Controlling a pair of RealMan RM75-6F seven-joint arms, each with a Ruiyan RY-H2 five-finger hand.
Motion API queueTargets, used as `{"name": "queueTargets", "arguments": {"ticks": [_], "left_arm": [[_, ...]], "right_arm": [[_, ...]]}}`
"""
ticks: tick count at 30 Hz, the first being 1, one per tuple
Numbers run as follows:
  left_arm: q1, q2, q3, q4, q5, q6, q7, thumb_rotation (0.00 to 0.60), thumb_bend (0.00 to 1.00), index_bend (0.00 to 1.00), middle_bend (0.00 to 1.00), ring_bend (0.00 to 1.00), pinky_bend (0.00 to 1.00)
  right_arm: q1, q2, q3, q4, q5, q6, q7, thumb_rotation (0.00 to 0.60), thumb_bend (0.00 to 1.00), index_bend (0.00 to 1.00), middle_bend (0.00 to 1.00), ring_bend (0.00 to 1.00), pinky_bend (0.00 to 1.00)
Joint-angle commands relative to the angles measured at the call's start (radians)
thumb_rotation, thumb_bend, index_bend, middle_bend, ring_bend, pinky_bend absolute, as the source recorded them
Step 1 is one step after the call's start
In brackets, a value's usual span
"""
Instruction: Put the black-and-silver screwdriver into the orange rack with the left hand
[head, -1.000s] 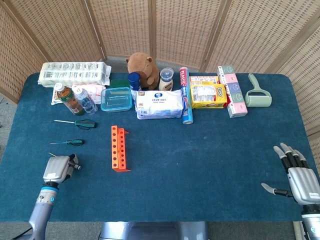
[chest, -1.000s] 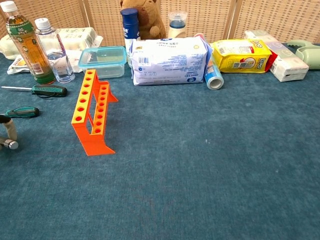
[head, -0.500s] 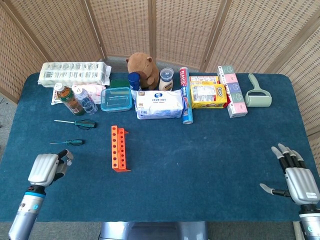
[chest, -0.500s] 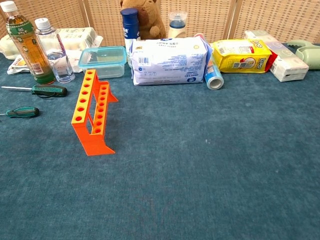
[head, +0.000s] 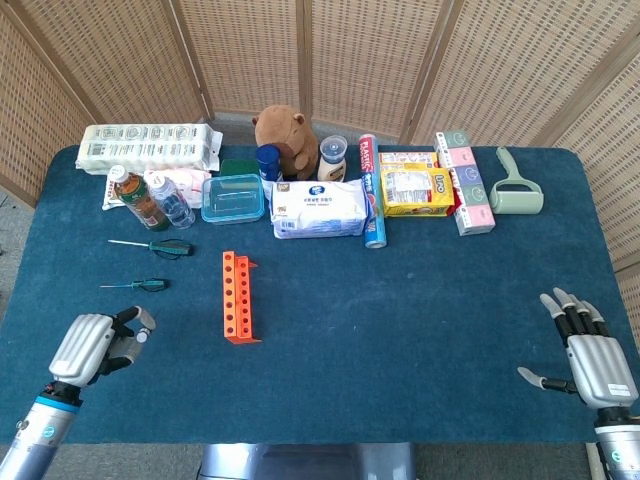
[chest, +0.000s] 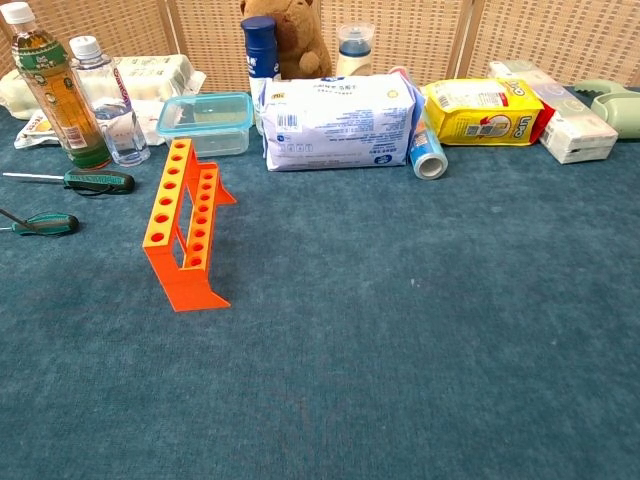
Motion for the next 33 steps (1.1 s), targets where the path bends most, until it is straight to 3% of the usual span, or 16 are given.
{"name": "queueTargets", "arguments": {"ticks": [1, 5, 10, 18, 26, 33], "left_arm": [[-0.048, 0.118, 0.034, -0.052, 0.108, -0.056, -0.265, 0.6, 0.45, 0.51, 1.0, 1.0, 1.0], [-0.065, 0.166, 0.041, -0.026, 0.17, -0.038, -0.394, 0.6, 0.45, 0.51, 1.0, 1.0, 1.0], [-0.08, 0.207, 0.044, -0.032, 0.205, -0.02, -0.463, 0.6, 0.45, 0.51, 1.0, 1.0, 1.0], [-0.14, 0.268, 0.057, -0.07, 0.24, -0.071, -0.596, 0.6, 0.46, 0.51, 1.0, 1.0, 1.0], [-0.201, 0.268, 0.058, -0.061, 0.247, -0.13, -0.696, 0.6, 0.47, 0.51, 1.0, 1.0, 1.0], [-0.228, 0.25, 0.053, -0.052, 0.223, -0.157, -0.711, 0.6, 0.47, 0.51, 1.0, 1.0, 1.0]], "right_arm": [[0.001, -0.001, -0.001, -0.001, -0.002, -0.001, -0.003, 0.408, 0.0, 0.04, 0.0, 0.0, 0.0], [0.003, -0.005, -0.001, 0.001, 0.002, -0.007, -0.011, 0.41, 0.0, 0.04, 0.0, 0.0, 0.0], [0.006, -0.008, 0.001, 0.001, 0.012, -0.014, -0.019, 0.41, 0.0, 0.04, 0.0, 0.0, 0.0], [0.008, -0.014, 0.002, 0.003, 0.017, -0.016, -0.028, 0.413, 0.0, 0.04, 0.0, 0.0, 0.0], [0.009, -0.015, 0.004, 0.004, 0.022, -0.018, -0.028, 0.412, 0.0, 0.04, 0.0, 0.0, 0.0], [0.011, -0.013, 0.005, 0.005, 0.022, -0.019, -0.023, 0.41, 0.0, 0.04, 0.0, 0.0, 0.0]]}}
